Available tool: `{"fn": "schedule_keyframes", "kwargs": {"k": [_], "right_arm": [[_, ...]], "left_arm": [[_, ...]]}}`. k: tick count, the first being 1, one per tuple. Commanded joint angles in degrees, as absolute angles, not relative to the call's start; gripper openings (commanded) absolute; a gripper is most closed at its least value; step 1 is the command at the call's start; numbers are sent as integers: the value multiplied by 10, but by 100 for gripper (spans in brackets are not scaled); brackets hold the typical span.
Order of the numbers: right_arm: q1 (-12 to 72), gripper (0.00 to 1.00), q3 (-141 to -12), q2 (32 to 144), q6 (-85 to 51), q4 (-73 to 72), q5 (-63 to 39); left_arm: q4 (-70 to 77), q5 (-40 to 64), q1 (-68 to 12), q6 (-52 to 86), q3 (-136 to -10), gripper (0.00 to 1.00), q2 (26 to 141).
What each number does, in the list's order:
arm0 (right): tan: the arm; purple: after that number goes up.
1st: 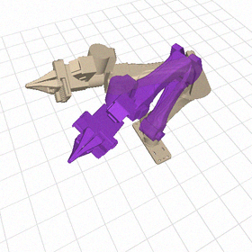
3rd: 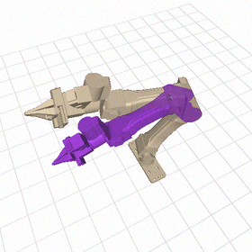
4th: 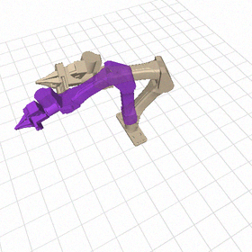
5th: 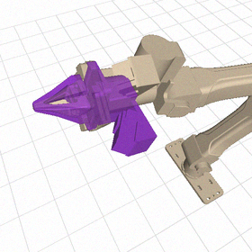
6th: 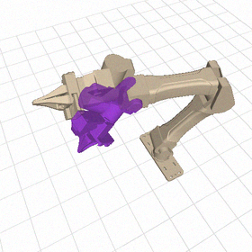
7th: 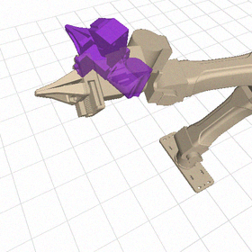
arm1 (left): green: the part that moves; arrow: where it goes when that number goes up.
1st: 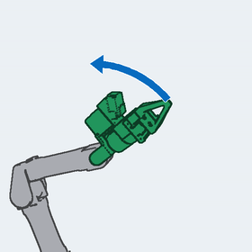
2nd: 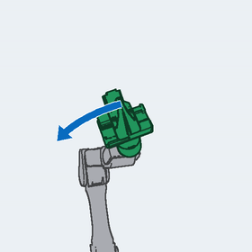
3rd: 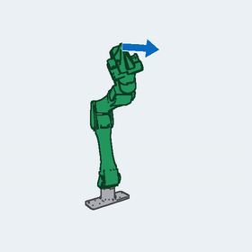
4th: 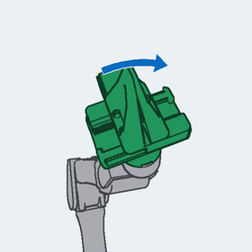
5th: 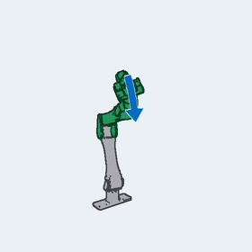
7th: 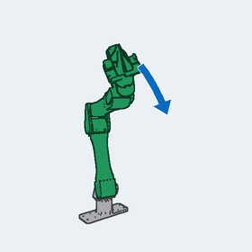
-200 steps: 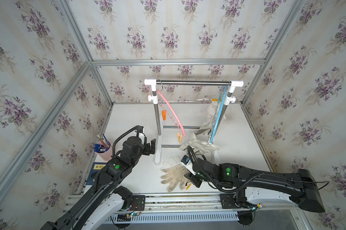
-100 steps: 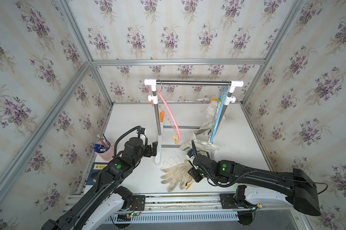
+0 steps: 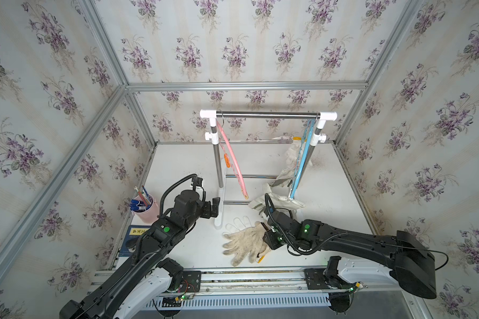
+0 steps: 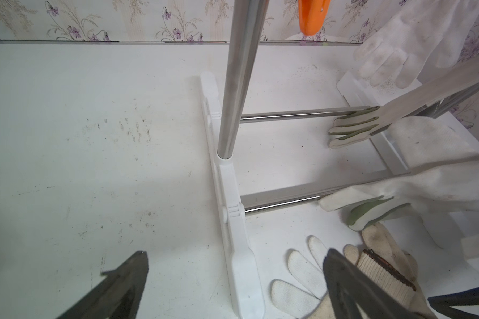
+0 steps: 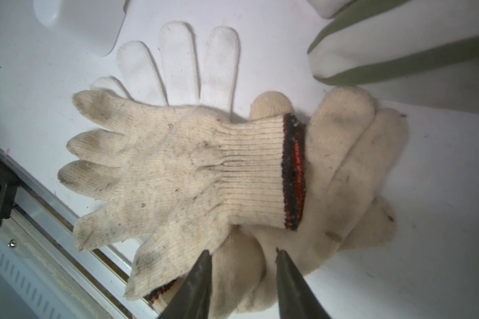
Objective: Clip the gloves onto a hanger to dry
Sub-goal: Pick up the glove from the center of the board.
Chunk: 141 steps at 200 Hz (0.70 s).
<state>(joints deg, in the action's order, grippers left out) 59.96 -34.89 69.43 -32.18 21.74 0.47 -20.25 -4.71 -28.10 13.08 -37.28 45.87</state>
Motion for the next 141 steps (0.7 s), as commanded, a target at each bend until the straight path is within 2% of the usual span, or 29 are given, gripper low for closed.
{"fn": "schedule_keyframes", "kwargs": {"k": [1, 69, 141], "right_arm": [[586, 43, -343, 696, -330, 201, -1], [565, 45, -361, 755, -300, 151, -44], [559, 44, -372, 783, -289, 131, -44]], "left_arm": [[-184, -38, -281, 140, -372, 100, 462], [-189, -38, -281, 141, -381, 100, 480], [-192, -46, -281, 141, -381, 100, 481]]}}
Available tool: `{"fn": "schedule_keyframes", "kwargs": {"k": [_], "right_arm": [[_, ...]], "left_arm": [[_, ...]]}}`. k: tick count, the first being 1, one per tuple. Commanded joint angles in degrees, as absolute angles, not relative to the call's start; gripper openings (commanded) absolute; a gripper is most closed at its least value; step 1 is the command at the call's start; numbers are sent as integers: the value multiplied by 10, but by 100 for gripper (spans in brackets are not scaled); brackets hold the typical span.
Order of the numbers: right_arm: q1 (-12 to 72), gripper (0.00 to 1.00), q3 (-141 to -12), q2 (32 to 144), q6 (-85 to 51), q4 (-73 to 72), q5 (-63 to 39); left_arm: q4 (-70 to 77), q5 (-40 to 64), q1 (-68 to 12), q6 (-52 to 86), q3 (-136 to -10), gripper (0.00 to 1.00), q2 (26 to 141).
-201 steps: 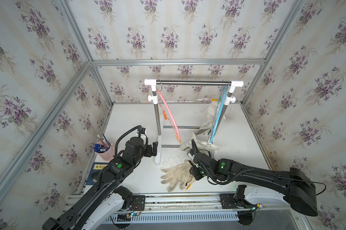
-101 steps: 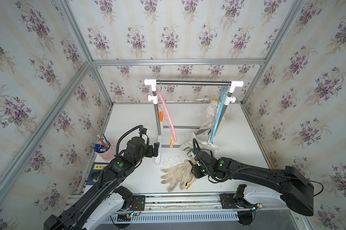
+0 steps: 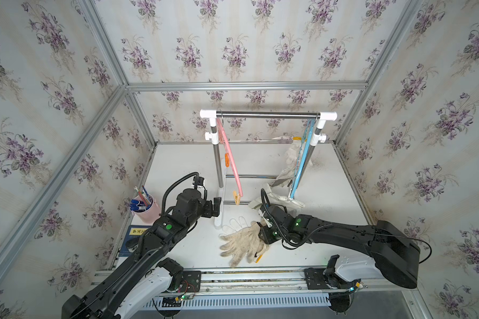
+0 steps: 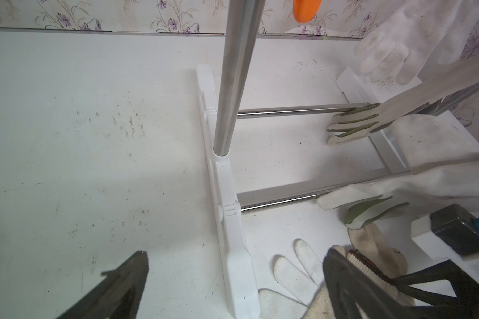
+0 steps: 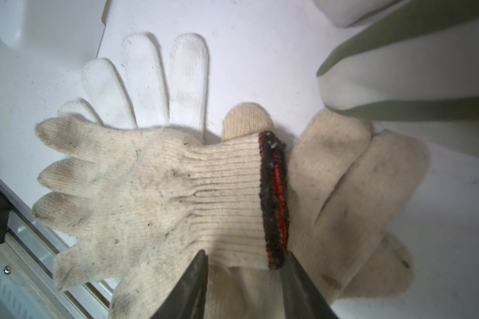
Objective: Clip the gloves onto a hanger to dry
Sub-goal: Pick up the glove from the center of the board.
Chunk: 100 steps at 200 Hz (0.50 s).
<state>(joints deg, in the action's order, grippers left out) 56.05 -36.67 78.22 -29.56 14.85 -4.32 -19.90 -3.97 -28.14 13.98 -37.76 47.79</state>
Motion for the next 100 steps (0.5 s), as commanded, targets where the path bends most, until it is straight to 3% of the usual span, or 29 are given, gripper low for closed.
{"fn": "schedule_keyframes", "kwargs": {"k": [1, 100], "right_arm": [[559, 43, -372, 783, -289, 132, -43], [549, 46, -381, 825, -279, 110, -48]], "left_arm": [[-192, -46, -281, 141, -381, 100, 481], [-197, -52, -281, 140, -385, 100, 482]]}}
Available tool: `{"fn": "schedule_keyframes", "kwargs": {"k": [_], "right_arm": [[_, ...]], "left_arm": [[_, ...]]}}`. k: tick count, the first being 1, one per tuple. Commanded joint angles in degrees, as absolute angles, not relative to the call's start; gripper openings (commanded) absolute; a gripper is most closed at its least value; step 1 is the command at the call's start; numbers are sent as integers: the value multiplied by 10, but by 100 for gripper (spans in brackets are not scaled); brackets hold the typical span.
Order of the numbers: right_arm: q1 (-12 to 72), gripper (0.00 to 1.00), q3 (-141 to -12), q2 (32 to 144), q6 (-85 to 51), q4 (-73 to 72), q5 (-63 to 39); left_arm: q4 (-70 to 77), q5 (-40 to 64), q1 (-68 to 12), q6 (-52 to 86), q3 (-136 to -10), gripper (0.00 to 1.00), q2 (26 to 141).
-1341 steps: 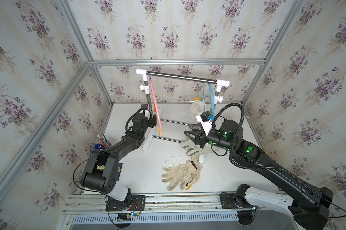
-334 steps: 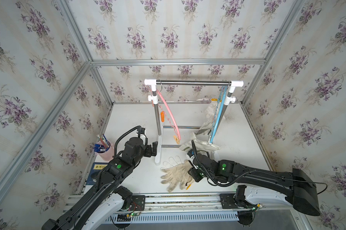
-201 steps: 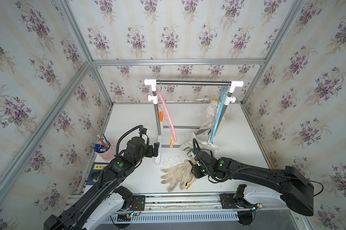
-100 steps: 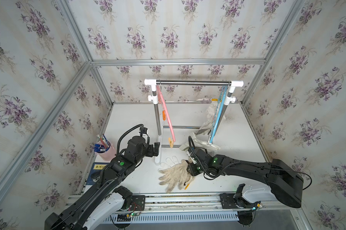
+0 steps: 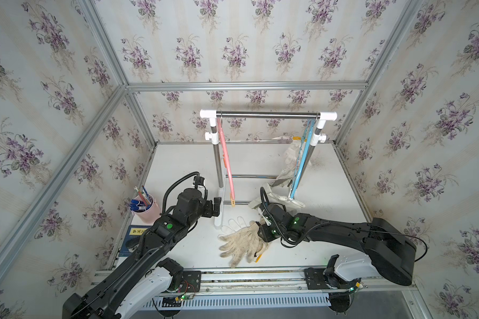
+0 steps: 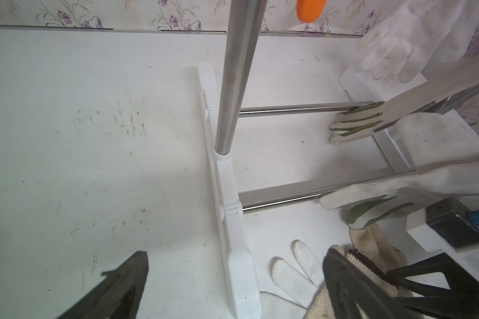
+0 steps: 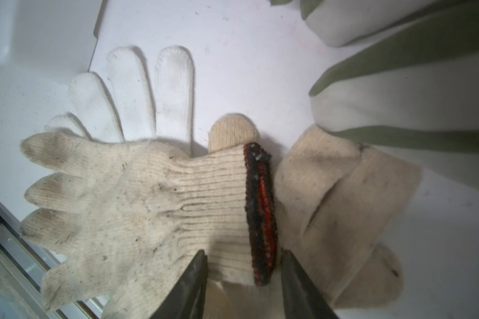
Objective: Clip the gloves onto a hanger to dry
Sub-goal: Pick up the glove from the center of the board.
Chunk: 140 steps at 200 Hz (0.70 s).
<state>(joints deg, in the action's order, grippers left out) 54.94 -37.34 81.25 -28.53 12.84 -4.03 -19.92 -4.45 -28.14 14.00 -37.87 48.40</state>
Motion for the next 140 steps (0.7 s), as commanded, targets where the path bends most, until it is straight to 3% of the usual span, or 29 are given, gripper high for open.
{"fn": "schedule_keyframes", "kwargs": {"k": [1, 38, 113, 140], "right_arm": [[549, 46, -381, 826, -279, 110, -49], [549, 37, -391, 836, -274, 103, -49], [549, 1, -413, 780, -273, 117, -24], [550, 0, -433, 761, -248, 136, -28]], "left_arm": [[-197, -52, -281, 139, -385, 100, 482], [-203, -56, -281, 141, -383, 100, 478], [-207, -68, -281, 140, -381, 100, 471], [-213, -72, -281, 132, -387, 100, 464]]}}
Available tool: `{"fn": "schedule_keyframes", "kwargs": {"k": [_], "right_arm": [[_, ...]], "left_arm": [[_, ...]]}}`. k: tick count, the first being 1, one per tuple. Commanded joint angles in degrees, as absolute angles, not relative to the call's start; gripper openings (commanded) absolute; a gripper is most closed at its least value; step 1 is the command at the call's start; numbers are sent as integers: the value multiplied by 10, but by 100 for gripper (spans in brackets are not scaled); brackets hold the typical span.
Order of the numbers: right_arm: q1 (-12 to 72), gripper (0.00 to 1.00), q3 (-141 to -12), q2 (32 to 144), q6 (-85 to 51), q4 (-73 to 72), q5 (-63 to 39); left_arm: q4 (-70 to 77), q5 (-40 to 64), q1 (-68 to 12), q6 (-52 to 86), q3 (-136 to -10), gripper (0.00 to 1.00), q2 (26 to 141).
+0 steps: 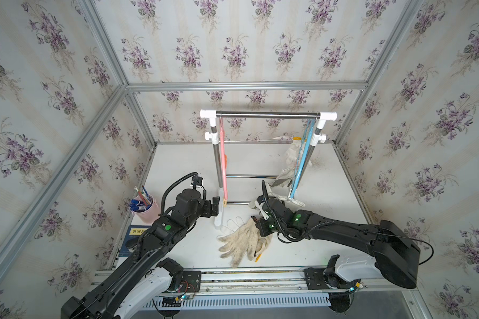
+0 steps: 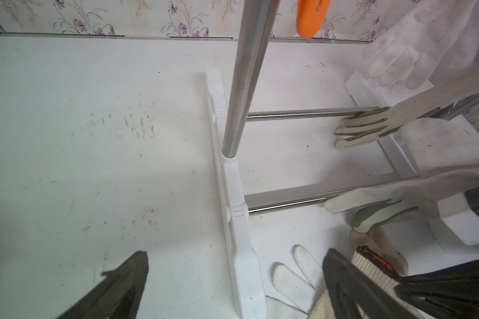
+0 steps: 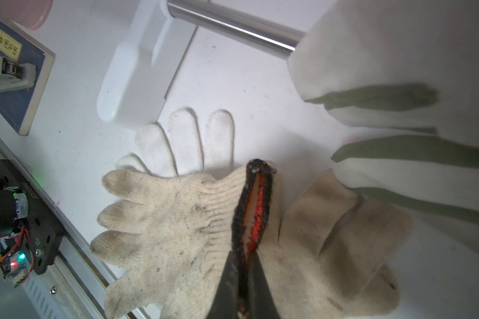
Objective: Clip the gloves onto a hanger to dry
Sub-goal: Pick up the glove from the center of the board.
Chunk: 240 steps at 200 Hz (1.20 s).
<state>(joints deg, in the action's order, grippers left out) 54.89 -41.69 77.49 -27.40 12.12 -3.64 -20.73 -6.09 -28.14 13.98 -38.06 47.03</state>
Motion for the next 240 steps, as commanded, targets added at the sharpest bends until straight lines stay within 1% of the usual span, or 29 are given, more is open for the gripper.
{"fn": "schedule_keyframes", "kwargs": {"k": [1, 27, 48, 72, 96, 112, 133, 142, 169, 180, 188, 201, 220, 240], "right_arm": [[550, 0, -434, 760, -246, 137, -29], [550, 0, -462, 727, -188, 167, -33], [550, 0, -490, 689, -135, 192, -43], [550, 0, -522, 647, -83, 216, -73], [550, 0, -556, 629, -37, 253, -97], [551, 0, -578, 625, 0, 283, -105], [551, 0, -611, 619, 54, 311, -118], [551, 0, -626, 615, 72, 317, -122], [551, 0, -662, 595, 124, 326, -165], [551, 0, -674, 587, 143, 328, -191], [552, 0, -679, 580, 157, 327, -210], [555, 0, -684, 570, 181, 325, -237], [557, 0, -686, 562, 222, 326, -246], [557, 0, -692, 562, 256, 329, -247]], "left_arm": [[-214, -72, -281, 132, -388, 100, 464], [-236, -71, -281, 99, -408, 100, 443], [-273, -36, -280, 61, -439, 100, 421], [-360, 8, -279, 35, -490, 100, 398], [-436, 50, -279, 18, -530, 100, 359], [-456, 103, -279, -9, -553, 100, 327], [-470, 210, -279, -60, -594, 100, 304], [-483, 257, -280, -82, -618, 100, 307], [-526, 352, -280, -139, -682, 99, 343], [-521, 378, -280, -157, -687, 99, 350], [-502, 379, -280, -162, -682, 99, 351], [-451, 387, -280, -170, -661, 98, 348], [-374, 417, -280, -167, -630, 97, 360], [-332, 440, -280, -164, -620, 86, 400]]}}
